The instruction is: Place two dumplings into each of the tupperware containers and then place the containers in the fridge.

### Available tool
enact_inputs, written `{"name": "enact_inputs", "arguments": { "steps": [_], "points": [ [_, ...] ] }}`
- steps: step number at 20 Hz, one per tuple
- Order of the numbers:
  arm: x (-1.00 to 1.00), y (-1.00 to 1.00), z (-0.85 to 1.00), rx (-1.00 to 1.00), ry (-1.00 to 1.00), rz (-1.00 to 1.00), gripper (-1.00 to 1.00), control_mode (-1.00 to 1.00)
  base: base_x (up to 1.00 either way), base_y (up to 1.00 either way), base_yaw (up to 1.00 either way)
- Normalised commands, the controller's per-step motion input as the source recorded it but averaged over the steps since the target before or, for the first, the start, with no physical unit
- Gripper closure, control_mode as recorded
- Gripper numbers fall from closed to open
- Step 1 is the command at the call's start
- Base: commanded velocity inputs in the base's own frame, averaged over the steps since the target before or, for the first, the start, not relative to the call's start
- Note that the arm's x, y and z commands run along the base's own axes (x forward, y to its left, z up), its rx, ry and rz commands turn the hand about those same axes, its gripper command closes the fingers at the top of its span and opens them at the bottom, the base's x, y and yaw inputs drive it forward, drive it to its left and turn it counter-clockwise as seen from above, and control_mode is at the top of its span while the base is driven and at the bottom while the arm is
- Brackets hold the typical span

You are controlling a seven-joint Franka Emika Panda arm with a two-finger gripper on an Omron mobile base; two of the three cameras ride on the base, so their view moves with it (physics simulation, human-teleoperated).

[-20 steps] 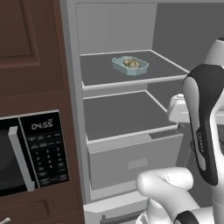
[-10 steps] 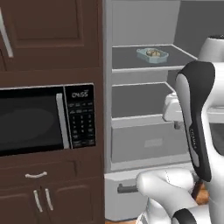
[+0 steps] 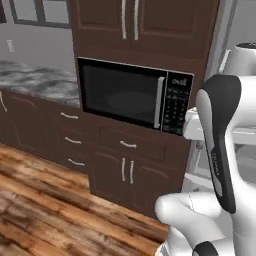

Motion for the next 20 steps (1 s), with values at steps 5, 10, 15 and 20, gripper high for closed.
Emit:
{"name": "enact_inputs", "arguments": {
  "steps": [5,10,15,20],
  "points": [
    [0.00,0.00,0.00,0.00,0.00,0.00,-1.00,1.00,-0.40,0.35,1.00],
    [0.00,0.00,0.00,0.00,0.00,0.00,-1.00,1.00,-0.32,0.68,0.89],
    [0.00,0.00,0.00,0.00,0.00,0.00,-1.00,1.00,-0.10,1.00,0.23],
    [0.00,0.00,0.00,0.00,0.00,0.00,-1.00,1.00,-0.36,1.00,0.17]
  ]
}}
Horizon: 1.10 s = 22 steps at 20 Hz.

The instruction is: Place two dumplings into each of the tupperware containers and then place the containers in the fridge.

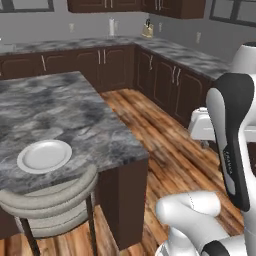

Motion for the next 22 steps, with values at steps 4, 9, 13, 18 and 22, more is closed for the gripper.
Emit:
{"name": "enact_inputs", "arguments": {
  "steps": [4,9,13,18,22],
  "points": [
    [0.00,0.00,0.00,0.00,0.00,0.00,-1.00,1.00,-0.47,1.00,0.20],
    [0.00,0.00,0.00,0.00,0.00,0.00,-1.00,1.00,-0.40,1.00,0.19],
    [0.00,0.00,0.00,0.00,0.00,0.00,-1.00,1.00,-0.16,1.00,0.20],
    [0.00,0.00,0.00,0.00,0.00,0.00,-1.00,1.00,0.16,1.00,0.18],
    [0.00,0.00,0.00,0.00,0.00,0.00,-1.00,1.00,0.41,0.88,0.30]
  ]
}}
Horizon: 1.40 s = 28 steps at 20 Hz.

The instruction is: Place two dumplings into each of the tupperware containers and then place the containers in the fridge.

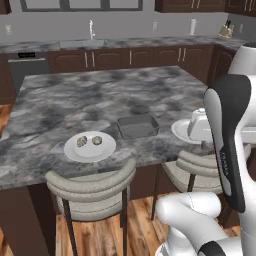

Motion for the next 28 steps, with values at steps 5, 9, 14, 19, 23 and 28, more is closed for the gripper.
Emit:
{"name": "enact_inputs", "arguments": {
  "steps": [5,9,14,19,23,28],
  "points": [
    [0.00,0.00,0.00,0.00,0.00,0.00,-1.00,1.00,0.65,0.08,0.06],
    [0.00,0.00,0.00,0.00,0.00,0.00,-1.00,1.00,0.57,0.00,0.03],
    [0.00,0.00,0.00,0.00,0.00,0.00,-1.00,1.00,0.54,0.00,0.02],
    [0.75,0.55,-0.19,0.00,0.13,0.09,-1.00,-1.00,0.00,0.00,0.00],
    [0.79,1.00,-0.53,-0.01,0.14,0.19,-1.00,-1.00,0.00,0.00,0.00],
    [0.98,0.82,-0.50,0.00,0.08,0.15,-1.00,-1.00,0.00,0.00,0.00]
  ]
}}
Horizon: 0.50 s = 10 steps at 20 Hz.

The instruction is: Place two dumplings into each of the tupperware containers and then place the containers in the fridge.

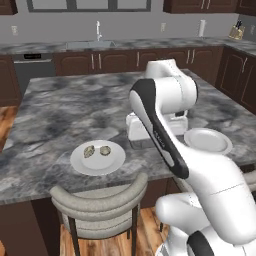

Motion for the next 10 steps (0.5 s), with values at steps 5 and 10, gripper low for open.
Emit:
{"name": "enact_inputs", "arguments": {
  "steps": [5,10],
  "points": [
    [0.97,0.28,-0.40,0.05,0.03,0.11,-1.00,-1.00,0.00,0.00,0.00],
    [0.66,0.05,-0.33,0.06,0.10,0.10,-1.00,-1.00,0.00,0.00,0.00]
  ]
}}
